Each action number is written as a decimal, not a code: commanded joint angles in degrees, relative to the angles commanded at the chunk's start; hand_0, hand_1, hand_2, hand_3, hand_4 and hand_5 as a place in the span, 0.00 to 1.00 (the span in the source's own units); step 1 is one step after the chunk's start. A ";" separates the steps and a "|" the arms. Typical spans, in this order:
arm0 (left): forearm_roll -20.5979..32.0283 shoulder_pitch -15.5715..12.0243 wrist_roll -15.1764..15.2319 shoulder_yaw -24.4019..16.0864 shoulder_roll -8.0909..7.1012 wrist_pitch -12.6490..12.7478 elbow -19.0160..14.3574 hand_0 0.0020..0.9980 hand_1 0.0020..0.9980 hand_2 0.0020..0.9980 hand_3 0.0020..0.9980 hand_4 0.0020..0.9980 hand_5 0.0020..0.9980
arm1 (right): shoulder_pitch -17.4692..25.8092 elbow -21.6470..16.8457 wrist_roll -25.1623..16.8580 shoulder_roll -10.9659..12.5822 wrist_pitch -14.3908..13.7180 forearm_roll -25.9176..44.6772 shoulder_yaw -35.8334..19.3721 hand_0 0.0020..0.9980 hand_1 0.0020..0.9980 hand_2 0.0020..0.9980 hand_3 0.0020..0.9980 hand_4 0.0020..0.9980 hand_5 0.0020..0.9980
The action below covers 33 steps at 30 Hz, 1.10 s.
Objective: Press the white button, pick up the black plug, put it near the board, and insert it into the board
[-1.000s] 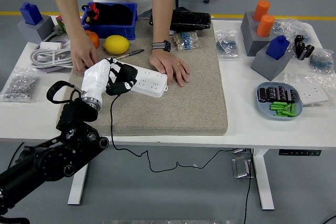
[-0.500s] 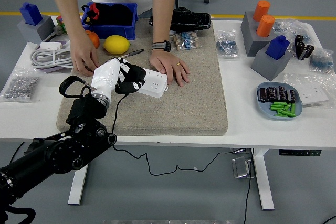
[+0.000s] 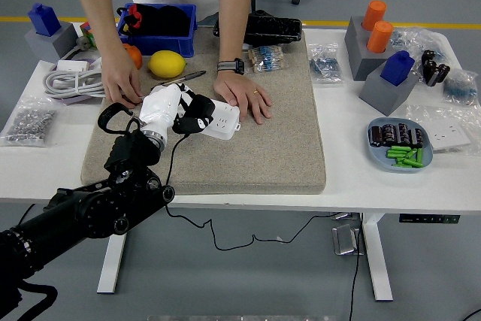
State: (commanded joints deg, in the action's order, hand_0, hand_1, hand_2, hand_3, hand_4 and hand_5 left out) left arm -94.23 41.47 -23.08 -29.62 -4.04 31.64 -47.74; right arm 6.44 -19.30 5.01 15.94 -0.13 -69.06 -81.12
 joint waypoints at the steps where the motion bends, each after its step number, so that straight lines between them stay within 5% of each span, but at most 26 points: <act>1: 0.15 0.13 0.01 0.22 0.11 -0.01 0.38 0.32 0.26 0.31 0.56 0.71 0.00 | 0.00 0.00 0.01 0.00 0.00 0.01 0.03 0.87 0.76 0.76 0.71 0.88 0.51; 33: -1.97 -0.20 -0.79 2.04 0.34 0.34 2.45 0.30 0.26 0.31 0.55 0.71 0.00 | 0.34 -0.01 -0.20 -0.06 0.02 0.21 0.15 0.88 0.76 0.75 0.71 0.88 0.51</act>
State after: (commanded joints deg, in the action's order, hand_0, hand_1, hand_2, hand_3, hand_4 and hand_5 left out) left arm -96.20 41.27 -23.87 -27.58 -3.70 31.97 -45.30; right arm 6.78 -19.31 4.81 15.88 -0.10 -68.85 -80.97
